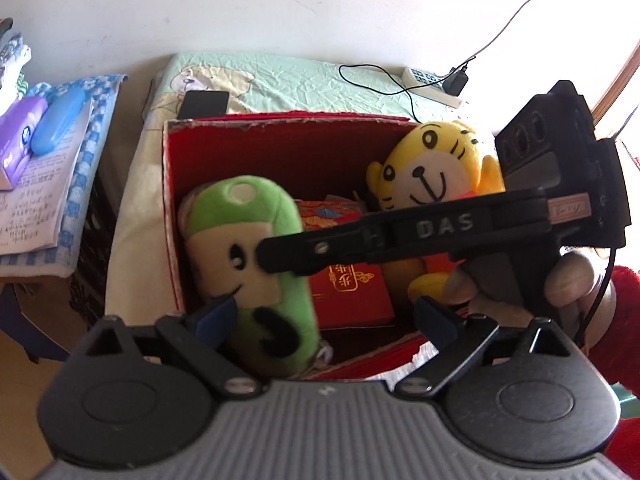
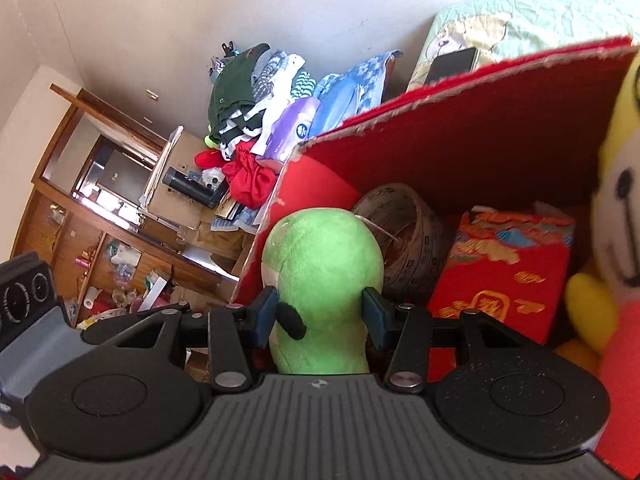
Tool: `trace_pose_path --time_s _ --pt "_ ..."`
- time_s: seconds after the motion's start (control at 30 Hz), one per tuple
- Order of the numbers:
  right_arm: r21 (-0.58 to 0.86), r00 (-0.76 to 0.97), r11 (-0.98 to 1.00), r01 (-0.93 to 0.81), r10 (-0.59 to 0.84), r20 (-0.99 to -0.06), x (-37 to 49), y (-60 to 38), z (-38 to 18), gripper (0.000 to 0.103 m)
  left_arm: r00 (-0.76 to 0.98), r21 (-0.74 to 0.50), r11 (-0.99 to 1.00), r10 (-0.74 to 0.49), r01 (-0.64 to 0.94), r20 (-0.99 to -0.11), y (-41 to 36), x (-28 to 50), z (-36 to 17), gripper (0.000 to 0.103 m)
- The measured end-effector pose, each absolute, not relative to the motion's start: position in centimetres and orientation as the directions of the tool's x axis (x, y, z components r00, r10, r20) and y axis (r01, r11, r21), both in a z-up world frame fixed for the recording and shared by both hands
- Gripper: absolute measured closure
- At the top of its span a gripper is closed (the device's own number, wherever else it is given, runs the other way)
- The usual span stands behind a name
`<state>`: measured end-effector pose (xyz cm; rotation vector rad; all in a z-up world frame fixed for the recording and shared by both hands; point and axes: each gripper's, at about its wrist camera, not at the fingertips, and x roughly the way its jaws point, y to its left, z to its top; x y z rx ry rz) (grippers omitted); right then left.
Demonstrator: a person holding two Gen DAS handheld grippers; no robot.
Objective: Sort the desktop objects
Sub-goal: 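Lower the green plush into the red box beside the red envelope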
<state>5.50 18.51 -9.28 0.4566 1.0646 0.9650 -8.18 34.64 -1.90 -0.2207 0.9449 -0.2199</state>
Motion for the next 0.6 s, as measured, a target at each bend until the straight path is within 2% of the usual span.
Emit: trace_pose_path --time_s 0.17,0.33,0.53,0.6 --pt "0.652 0.166 0.575 -0.494 0.798 -0.579 4.5 19.8 -8.6 0.05 0.576 -0.263 0.961 -0.266 0.092 -0.773 34.4 -8.3 -1.9 0.007" --pt "0.677 0.151 0.589 -0.441 0.793 -0.591 4.8 18.8 -8.7 0.047 0.561 -0.291 0.952 -0.294 0.096 -0.774 34.4 -8.1 -2.3 0.006" --pt "0.72 0.211 0.573 -0.391 0.818 -0.536 4.5 16.6 -7.8 0.047 0.562 -0.296 0.949 -0.305 0.109 -0.769 33.9 -8.4 -2.6 0.006" --pt "0.714 0.236 0.588 -0.38 0.808 -0.54 4.5 16.3 -7.8 0.056 0.561 -0.308 0.945 -0.313 0.106 -0.766 34.0 -8.5 -2.6 0.006"
